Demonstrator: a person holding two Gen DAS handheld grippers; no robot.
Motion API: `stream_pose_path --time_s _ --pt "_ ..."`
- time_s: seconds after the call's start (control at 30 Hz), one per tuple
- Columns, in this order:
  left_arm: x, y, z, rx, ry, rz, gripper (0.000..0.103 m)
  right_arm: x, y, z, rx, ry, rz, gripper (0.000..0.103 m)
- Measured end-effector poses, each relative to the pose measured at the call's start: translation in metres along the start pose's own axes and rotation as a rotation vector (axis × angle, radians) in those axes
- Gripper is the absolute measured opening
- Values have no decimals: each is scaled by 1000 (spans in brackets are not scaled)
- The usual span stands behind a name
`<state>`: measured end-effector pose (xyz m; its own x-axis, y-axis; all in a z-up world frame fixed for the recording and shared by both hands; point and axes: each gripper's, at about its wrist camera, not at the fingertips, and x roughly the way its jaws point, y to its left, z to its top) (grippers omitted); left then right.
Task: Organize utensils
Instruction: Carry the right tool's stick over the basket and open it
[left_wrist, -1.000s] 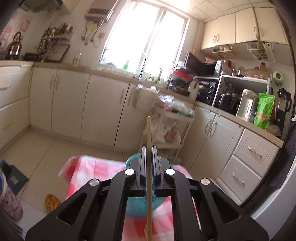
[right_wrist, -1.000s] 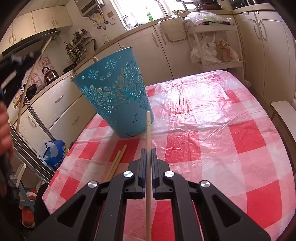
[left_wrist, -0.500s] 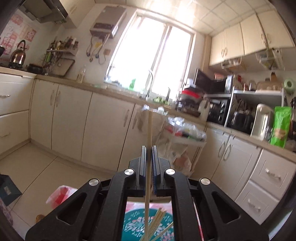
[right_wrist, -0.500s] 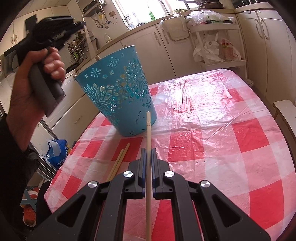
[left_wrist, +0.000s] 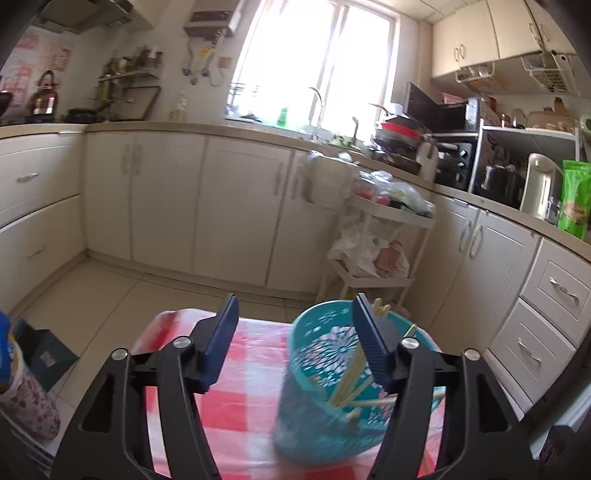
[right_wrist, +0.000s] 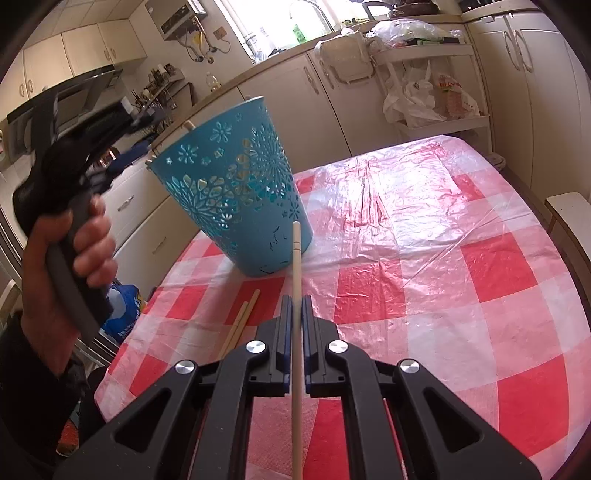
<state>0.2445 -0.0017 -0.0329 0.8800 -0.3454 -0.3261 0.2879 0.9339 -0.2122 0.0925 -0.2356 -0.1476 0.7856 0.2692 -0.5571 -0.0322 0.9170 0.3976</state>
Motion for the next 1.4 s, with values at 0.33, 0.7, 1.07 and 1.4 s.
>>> stream_pose_path --time_s 0.33,0.7,1.07,1.4 --pt "-39 61 -77 -190 120 85 72 -29 6 6 18 -152 56 6" --pt "-76 22 -46 -300 6 -125 78 -66 56 89 -4 -539 253 6" --pt "-74 35 -23 -415 -81 -125 80 -26 80 155 5 -820 245 6" --pt "-65 42 -34 -435 -45 -112 80 30 64 119 -50 -577 162 25"
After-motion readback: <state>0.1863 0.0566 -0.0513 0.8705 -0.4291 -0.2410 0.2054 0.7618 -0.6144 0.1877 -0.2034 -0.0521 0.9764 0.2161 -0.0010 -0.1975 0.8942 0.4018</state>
